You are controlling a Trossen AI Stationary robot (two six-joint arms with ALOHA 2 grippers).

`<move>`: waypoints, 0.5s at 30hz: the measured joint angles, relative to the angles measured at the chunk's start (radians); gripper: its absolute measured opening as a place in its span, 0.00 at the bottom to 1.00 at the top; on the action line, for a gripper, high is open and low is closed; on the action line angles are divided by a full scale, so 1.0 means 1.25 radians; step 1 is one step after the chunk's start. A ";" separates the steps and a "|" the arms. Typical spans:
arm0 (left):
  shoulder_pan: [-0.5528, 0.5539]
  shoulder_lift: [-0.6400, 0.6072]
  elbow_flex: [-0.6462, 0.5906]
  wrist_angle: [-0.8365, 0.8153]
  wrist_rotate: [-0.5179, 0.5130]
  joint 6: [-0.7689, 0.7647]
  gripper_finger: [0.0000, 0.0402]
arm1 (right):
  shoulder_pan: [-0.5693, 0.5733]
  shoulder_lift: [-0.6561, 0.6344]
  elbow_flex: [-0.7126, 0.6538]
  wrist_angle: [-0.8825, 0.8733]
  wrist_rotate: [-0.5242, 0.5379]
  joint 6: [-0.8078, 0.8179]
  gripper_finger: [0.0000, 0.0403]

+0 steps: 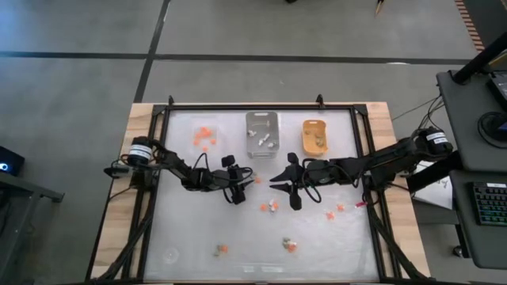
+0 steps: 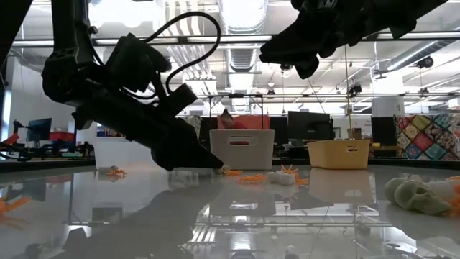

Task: Sort Halloween decoration
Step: Put the cream white skull toy into the yellow bin

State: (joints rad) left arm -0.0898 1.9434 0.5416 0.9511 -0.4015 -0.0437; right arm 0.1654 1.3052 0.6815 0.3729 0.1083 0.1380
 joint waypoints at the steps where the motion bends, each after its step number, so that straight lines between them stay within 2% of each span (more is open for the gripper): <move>1: 0.000 0.002 0.000 0.000 0.000 0.000 0.43 | 0.000 0.000 0.000 0.000 0.000 0.000 0.20; 8: 0.002 0.044 0.007 0.019 -0.002 -0.019 0.41 | 0.000 0.002 0.000 0.001 0.000 0.003 0.20; 15: 0.002 0.043 0.006 0.021 -0.001 -0.023 0.39 | 0.000 0.002 0.000 0.001 0.000 0.015 0.20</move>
State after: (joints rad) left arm -0.0879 1.9976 0.5488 0.9775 -0.4030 -0.0719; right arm 0.1654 1.3083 0.6815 0.3744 0.1085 0.1574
